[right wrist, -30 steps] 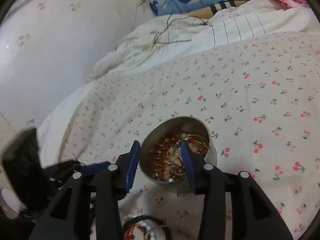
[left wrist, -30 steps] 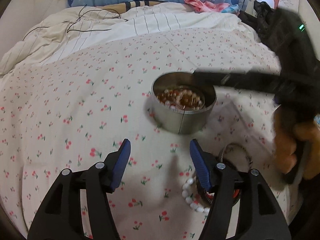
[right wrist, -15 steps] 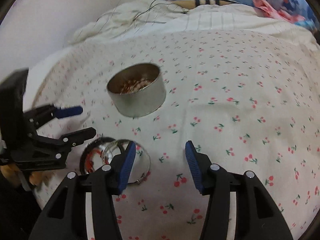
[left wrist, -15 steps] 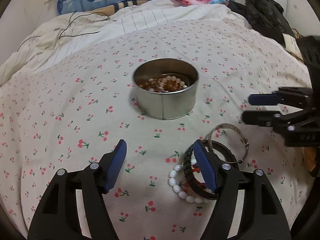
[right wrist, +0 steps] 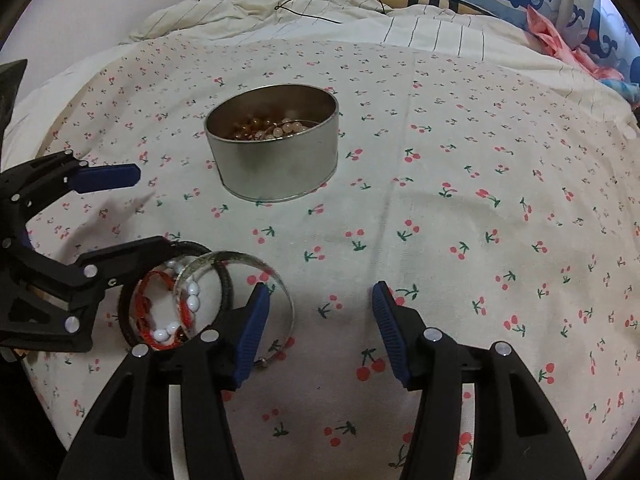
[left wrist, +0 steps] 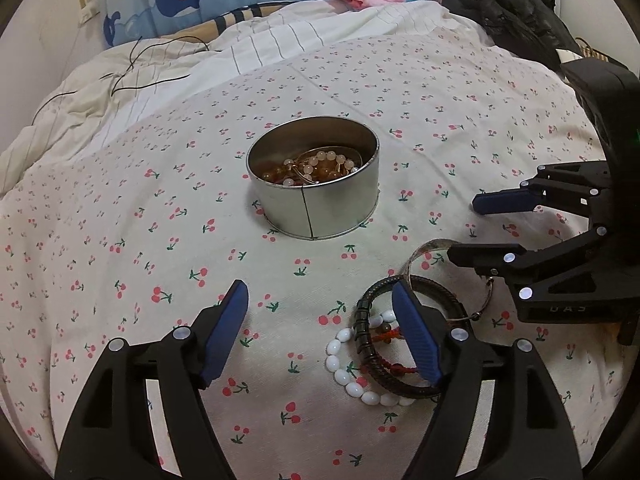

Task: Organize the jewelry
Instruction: 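Grasp the black leather band with the left tool and lift it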

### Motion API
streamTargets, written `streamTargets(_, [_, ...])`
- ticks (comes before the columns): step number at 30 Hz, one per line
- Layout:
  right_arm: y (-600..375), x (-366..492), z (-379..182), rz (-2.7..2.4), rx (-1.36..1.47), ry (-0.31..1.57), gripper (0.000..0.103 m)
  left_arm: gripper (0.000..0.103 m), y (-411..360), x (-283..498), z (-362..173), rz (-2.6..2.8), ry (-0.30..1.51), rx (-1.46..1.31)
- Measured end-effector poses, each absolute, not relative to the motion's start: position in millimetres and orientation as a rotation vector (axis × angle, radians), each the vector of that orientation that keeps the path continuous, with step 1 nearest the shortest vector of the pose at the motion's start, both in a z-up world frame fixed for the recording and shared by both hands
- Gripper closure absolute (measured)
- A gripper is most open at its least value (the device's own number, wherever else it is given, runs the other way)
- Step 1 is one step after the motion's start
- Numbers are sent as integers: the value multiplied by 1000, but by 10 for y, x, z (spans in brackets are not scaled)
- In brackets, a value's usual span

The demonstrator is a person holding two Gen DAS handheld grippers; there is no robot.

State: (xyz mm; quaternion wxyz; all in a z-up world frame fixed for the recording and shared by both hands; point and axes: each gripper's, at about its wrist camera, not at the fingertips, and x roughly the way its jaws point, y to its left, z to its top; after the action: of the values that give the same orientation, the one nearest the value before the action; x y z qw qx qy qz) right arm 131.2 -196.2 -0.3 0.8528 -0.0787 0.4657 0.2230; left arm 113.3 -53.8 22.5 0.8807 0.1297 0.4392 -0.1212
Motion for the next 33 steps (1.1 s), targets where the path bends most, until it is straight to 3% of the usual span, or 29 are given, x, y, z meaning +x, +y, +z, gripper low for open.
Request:
streamTargets(3, [-1976,1319,-4,427,-193,968,46,31,-545,1134,214,-248,917,276])
streamTargets(6, [-2024,1347,-2,334,-226,943,38,30,-532,1150,207,-245,923,272])
streamTargets(15, [-2048,1373,-14,360,-205,954,37,30,52,1422,236,-341,1032,-99])
streamTargets(18, [-2002,1372,-43,364,-228,959,38,30,18,1420,222,-357,1022,-95])
streamTargets(20, [-2024,1386,-46,367,-214,963,41,30,-110,1395,190,-375,1018,-36])
streamTargets(24, [-2093,1416,-42,353,-177,969,60,30,-492,1292,105,-401,985,151])
streamTargets(26, [-2117,1422,-46,351,-167,973,62,30,-606,1271,46,-396,980,203])
streamTargets(28, [-2104,1419,-51,351,-170,973,62,37,-656,1273,-20,-398,1001,223])
streamTargets(32, [-2105,1435,-61,356,-167,973,59,83,-581,1339,-30,-356,1023,209])
streamTargets(33, [-2109,1436,-62,356,-166,973,58,87,-494,1379,-3,-326,1022,172])
